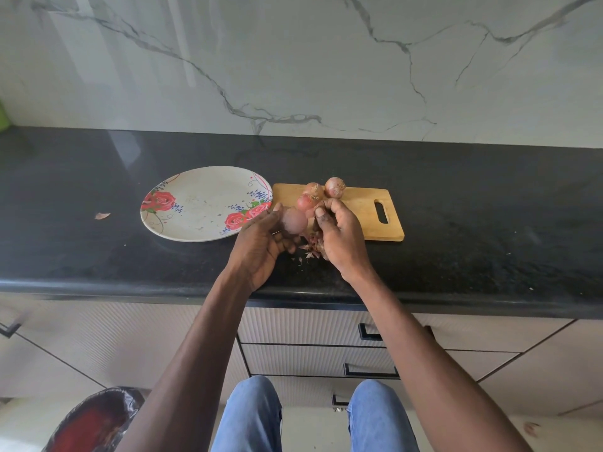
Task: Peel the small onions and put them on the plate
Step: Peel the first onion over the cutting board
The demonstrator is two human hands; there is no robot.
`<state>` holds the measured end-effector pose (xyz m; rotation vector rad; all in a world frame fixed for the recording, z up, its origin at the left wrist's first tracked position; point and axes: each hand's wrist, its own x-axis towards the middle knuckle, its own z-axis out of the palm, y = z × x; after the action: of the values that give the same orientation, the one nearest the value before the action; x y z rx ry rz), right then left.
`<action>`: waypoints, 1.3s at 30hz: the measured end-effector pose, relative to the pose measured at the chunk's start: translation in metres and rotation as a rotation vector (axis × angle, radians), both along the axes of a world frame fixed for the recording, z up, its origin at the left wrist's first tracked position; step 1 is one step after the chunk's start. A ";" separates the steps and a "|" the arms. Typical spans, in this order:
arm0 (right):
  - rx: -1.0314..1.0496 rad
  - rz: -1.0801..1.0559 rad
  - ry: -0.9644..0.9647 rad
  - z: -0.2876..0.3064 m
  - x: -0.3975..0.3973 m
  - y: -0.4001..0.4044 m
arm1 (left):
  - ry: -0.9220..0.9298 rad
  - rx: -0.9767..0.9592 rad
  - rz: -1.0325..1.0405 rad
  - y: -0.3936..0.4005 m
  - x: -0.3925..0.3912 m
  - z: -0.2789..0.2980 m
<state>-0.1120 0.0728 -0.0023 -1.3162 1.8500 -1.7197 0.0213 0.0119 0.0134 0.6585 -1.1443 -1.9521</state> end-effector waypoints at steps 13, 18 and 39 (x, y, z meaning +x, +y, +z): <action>-0.014 -0.085 0.038 -0.001 -0.001 0.000 | 0.029 -0.005 -0.030 -0.004 0.001 -0.004; -0.017 -0.150 0.084 0.000 -0.001 0.002 | 0.010 0.022 -0.015 -0.004 0.002 -0.004; -0.205 -0.087 0.281 -0.004 0.000 0.002 | 0.052 -0.030 -0.058 -0.013 -0.003 -0.014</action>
<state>-0.1117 0.0750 -0.0067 -1.6546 1.9444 -1.8940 0.0186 -0.0014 -0.0008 0.5612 -1.1708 -1.9853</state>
